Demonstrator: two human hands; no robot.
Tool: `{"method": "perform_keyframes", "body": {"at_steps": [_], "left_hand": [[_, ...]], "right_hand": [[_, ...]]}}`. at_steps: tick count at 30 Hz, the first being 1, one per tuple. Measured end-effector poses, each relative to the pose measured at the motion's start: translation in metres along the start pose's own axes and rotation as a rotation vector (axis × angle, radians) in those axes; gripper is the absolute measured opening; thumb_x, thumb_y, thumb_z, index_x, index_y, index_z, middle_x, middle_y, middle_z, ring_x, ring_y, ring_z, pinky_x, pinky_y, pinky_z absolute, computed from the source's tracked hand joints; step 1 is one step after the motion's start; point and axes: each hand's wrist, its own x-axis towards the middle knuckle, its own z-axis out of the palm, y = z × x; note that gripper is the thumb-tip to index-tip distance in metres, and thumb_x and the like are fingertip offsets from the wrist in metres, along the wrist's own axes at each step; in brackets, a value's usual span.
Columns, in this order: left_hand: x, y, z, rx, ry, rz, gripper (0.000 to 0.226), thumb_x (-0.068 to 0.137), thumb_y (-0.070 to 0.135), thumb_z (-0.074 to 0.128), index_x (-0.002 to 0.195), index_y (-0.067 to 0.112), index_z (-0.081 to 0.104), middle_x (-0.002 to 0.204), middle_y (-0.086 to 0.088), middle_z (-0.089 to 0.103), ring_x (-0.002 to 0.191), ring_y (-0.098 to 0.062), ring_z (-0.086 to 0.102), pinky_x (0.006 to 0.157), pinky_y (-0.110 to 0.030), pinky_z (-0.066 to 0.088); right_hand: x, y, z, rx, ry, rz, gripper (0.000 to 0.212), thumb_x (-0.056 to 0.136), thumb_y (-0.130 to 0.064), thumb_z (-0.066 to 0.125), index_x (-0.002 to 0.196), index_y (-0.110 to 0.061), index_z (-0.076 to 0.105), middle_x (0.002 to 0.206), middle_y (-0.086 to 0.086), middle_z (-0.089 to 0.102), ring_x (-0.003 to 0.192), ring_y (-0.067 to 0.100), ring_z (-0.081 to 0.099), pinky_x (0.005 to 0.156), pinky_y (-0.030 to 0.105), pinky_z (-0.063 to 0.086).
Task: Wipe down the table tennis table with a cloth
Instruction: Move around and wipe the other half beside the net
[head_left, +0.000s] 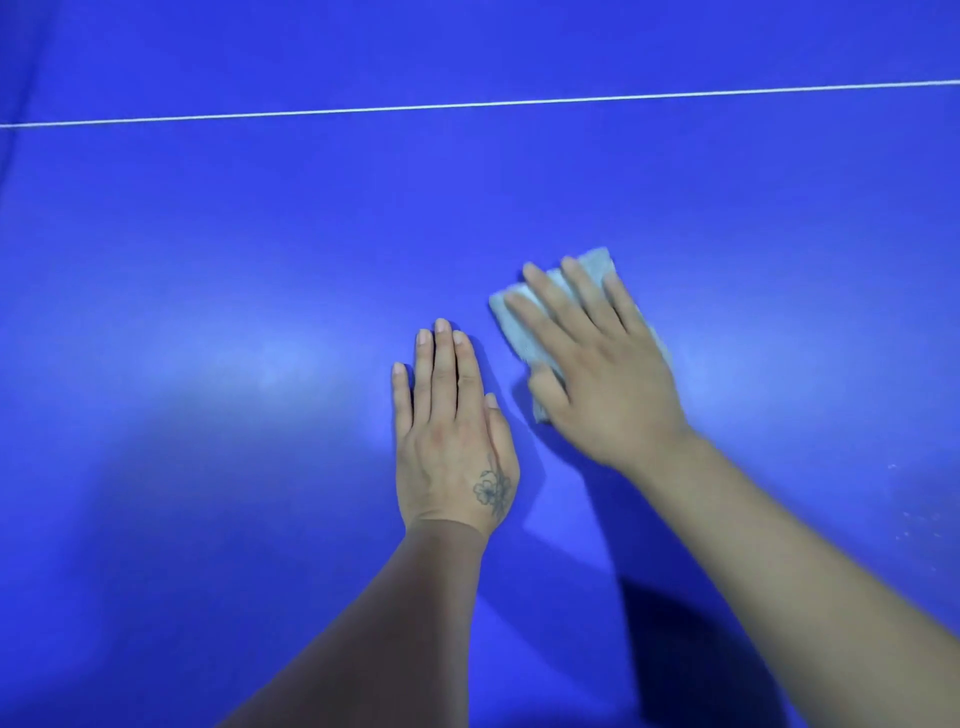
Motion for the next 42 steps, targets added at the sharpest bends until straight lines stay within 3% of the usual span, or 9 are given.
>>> {"method": "perform_keyframes", "body": {"at_steps": [6,13,15,19,22,26,34,38,42], "left_hand": [[-0.001,0.0,0.0,0.039,-0.017,0.0,0.067,0.107,0.029,0.017,0.169,0.004,0.021,0.18,-0.011,0.011,0.167,-0.025,0.003,0.134,-0.054,0.013],[0.0,0.0,0.0,0.002,0.002,-0.001,0.067,0.107,0.03,0.017,0.169,0.005,0.022,0.18,-0.01,0.012,0.167,-0.025,0.004,0.135,-0.053,0.01],[-0.001,-0.001,0.001,-0.007,0.01,0.001,0.066,0.108,0.03,0.017,0.169,0.005,0.022,0.18,-0.009,0.012,0.167,-0.024,0.004,0.135,-0.053,0.01],[0.0,-0.002,0.002,-0.044,0.04,0.002,0.065,0.11,0.029,0.017,0.168,0.003,0.026,0.179,-0.01,0.017,0.167,-0.026,0.008,0.134,-0.053,0.01],[0.001,-0.002,0.001,-0.057,0.045,0.003,0.065,0.109,0.03,0.016,0.168,0.004,0.026,0.179,-0.01,0.018,0.167,-0.025,0.009,0.135,-0.053,0.009],[0.0,-0.002,-0.001,-0.068,0.035,-0.003,0.068,0.107,0.031,0.012,0.169,0.006,0.023,0.179,-0.009,0.016,0.167,-0.023,0.007,0.135,-0.052,0.006],[-0.008,-0.016,-0.013,-0.239,0.043,0.065,0.071,0.101,0.029,0.018,0.162,0.0,0.038,0.176,-0.012,0.027,0.166,-0.031,0.013,0.134,-0.055,0.009],[-0.053,-0.064,-0.029,-0.031,0.049,0.028,0.07,0.105,0.038,0.035,0.167,0.004,0.03,0.177,-0.013,0.022,0.166,-0.033,0.008,0.134,-0.057,0.006],[-0.096,-0.103,-0.028,0.051,-0.009,-0.049,0.072,0.111,0.048,0.026,0.171,0.009,0.019,0.18,-0.01,0.011,0.167,-0.032,0.004,0.133,-0.059,0.01]], "right_hand": [[-0.113,0.034,-0.013,-0.056,-0.013,0.298,0.064,0.106,-0.042,0.034,0.167,-0.02,0.033,0.176,0.001,0.023,0.164,0.031,0.017,0.13,0.056,0.018],[-0.018,0.097,-0.016,0.016,0.114,0.681,0.062,0.111,-0.045,0.012,0.17,-0.027,0.021,0.178,-0.001,0.012,0.165,0.032,0.005,0.131,0.059,0.005],[0.018,0.085,-0.013,0.028,0.114,0.664,0.064,0.11,-0.046,0.011,0.17,-0.028,0.018,0.179,-0.001,0.009,0.165,0.032,0.001,0.131,0.059,0.001],[0.045,0.022,0.001,-0.014,0.092,0.421,0.066,0.107,-0.046,0.012,0.169,-0.027,0.026,0.178,0.001,0.016,0.164,0.033,0.009,0.131,0.058,0.003],[0.017,-0.025,0.016,-0.024,0.114,0.25,0.06,0.11,-0.043,0.02,0.166,-0.028,0.034,0.175,0.001,0.026,0.163,0.032,0.018,0.131,0.056,0.011],[-0.055,-0.046,0.028,-0.032,0.099,0.175,0.055,0.114,-0.041,0.026,0.167,-0.028,0.032,0.176,-0.002,0.024,0.164,0.028,0.015,0.131,0.054,0.013],[-0.164,-0.009,0.007,-0.078,0.042,0.501,0.059,0.112,-0.044,0.026,0.167,-0.026,0.029,0.176,-0.002,0.021,0.164,0.031,0.015,0.131,0.054,0.013],[-0.1,0.008,0.006,-0.032,0.06,0.697,0.062,0.11,-0.047,0.016,0.17,-0.031,0.019,0.178,-0.002,0.011,0.165,0.031,0.004,0.132,0.057,0.005],[-0.014,-0.018,0.011,0.03,0.035,0.697,0.062,0.111,-0.049,0.017,0.171,-0.034,0.011,0.179,-0.004,0.0,0.165,0.03,-0.007,0.131,0.057,-0.005]]}}
